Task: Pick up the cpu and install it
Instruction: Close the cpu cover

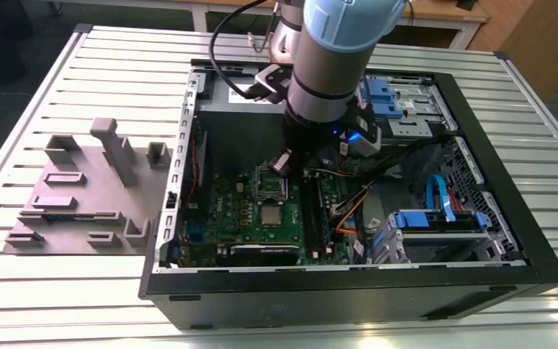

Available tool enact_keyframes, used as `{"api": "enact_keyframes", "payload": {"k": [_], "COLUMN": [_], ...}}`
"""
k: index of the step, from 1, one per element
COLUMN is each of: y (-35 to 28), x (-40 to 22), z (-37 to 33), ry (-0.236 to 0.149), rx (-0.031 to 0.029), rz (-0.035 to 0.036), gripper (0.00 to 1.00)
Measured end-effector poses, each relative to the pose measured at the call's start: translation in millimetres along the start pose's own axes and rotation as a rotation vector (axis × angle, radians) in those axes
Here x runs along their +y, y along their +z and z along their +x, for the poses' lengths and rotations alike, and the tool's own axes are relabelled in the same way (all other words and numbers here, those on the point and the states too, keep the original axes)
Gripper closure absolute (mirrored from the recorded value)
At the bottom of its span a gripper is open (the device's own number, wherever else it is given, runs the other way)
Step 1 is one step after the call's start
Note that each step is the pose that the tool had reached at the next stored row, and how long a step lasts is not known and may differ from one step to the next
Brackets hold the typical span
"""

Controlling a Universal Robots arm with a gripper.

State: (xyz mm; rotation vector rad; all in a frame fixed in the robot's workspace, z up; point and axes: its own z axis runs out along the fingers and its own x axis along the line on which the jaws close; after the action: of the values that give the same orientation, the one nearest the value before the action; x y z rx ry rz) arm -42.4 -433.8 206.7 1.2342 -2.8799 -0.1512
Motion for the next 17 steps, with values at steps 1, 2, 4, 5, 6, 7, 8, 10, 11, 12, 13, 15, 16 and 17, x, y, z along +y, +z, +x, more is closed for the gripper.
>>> {"api": "enact_keyframes", "payload": {"k": [1, 2, 4, 5, 6, 7, 8, 10, 11, 12, 13, 15, 16, 17], "y": [0.4, 0.7, 1.6, 2.0, 2.5, 2.6, 2.6, 2.7, 2.8, 2.8, 2.9, 2.9, 2.9, 3.0], "x": [0.4, 0.8, 1.9, 2.2, 2.2, 2.2, 2.2, 2.2, 2.3, 2.5, 2.9, 3.5, 3.9, 4.4], "z": [-0.2, -0.2, -0.2, -0.3, -0.4, -0.4, -0.3, -0.3, -0.3, -0.1, 0.2, 0.8, 1.3, 1.7], "ry": [0.000, 0.000, 0.000, 0.000, 0.000, 0.000, 0.000, 0.000, 0.000, 0.000, 0.000, 0.000, 0.000, 0.000], "rx": [-0.0001, -0.0003, -0.0008, -0.0009, -0.0011, -0.0009, -0.0009, -0.0009, -0.0011, -0.0014, -0.0016, -0.0019, -0.0021, -0.0025], "rz": [0.0002, 0.0003, 0.0009, 0.0011, 0.0012, 0.0013, 0.0014, 0.0014, 0.0013, 0.0013, 0.0013, 0.0014, 0.0017, 0.0020], "gripper": [0.90, 0.90, 0.90, 0.90, 0.90, 0.90, 0.90, 0.90, 0.90, 0.90, 0.90, 0.90, 0.90, 0.90]}}
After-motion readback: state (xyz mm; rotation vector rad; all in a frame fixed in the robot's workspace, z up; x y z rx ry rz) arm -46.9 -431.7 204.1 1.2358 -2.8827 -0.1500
